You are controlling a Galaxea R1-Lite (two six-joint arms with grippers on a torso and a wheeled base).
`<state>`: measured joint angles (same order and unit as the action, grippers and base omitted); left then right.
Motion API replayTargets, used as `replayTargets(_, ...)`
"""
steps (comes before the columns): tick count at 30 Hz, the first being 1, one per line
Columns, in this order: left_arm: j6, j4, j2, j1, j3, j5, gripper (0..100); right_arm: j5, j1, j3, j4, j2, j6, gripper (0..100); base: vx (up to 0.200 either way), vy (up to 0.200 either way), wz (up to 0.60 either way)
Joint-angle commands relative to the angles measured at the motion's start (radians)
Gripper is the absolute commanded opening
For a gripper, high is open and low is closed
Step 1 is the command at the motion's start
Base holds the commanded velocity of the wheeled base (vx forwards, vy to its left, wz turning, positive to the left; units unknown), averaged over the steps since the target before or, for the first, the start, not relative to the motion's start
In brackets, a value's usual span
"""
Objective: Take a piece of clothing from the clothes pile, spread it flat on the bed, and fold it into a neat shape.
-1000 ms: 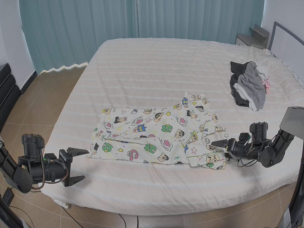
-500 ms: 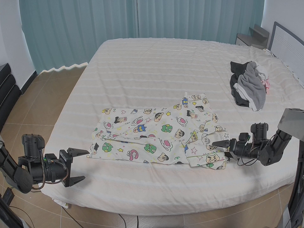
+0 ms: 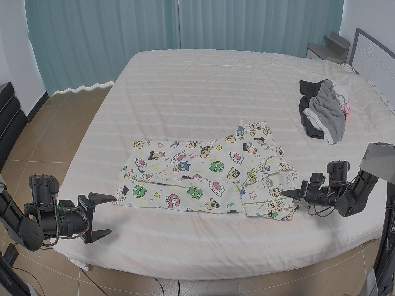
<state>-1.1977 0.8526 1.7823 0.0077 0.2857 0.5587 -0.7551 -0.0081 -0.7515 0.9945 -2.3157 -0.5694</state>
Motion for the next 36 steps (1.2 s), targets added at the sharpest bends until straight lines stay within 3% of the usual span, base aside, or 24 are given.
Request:
replayTargets(1, 0.0, 0.0, 0.002, 0.0, 0.0, 0.0, 100, -0.009, -0.012, 0.034, 0.027, 0.018, -0.001, 0, 0.0, 0.0, 0.0)
replayTargets(12, 0.0, 0.0, 0.002, 0.002, 0.0, 0.0, 100, -0.021, -0.026, 0.178, 0.253, 0.058, -0.017, 0, 0.0, 0.0, 0.0)
replayTargets(25, 0.0, 0.0, 0.0, 0.0, 0.0, -0.002, 100, 0.016, 0.045, 0.31, 0.34, 0.102, -0.015, 0, 0.0, 0.0, 0.0)
replayTargets(26, 0.0, 0.0, 0.0, 0.0, 0.0, -0.002, 100, 0.016, 0.045, 0.31, 0.34, 0.102, -0.015, 100, 0.0, 0.0, 0.0)
replayTargets(29, 0.0, 0.0, 0.0, 0.0, 0.0, -0.002, 100, 0.085, 0.057, 0.324, 0.348, 0.085, -0.004, 100, 0.0, 0.0, 0.0)
replayTargets(36, 0.0, 0.0, 0.0, 0.0, 0.0, -0.002, 100, 0.094, 0.043, 0.359, 0.378, 0.084, 0.013, 100, 0.0, 0.0, 0.0)
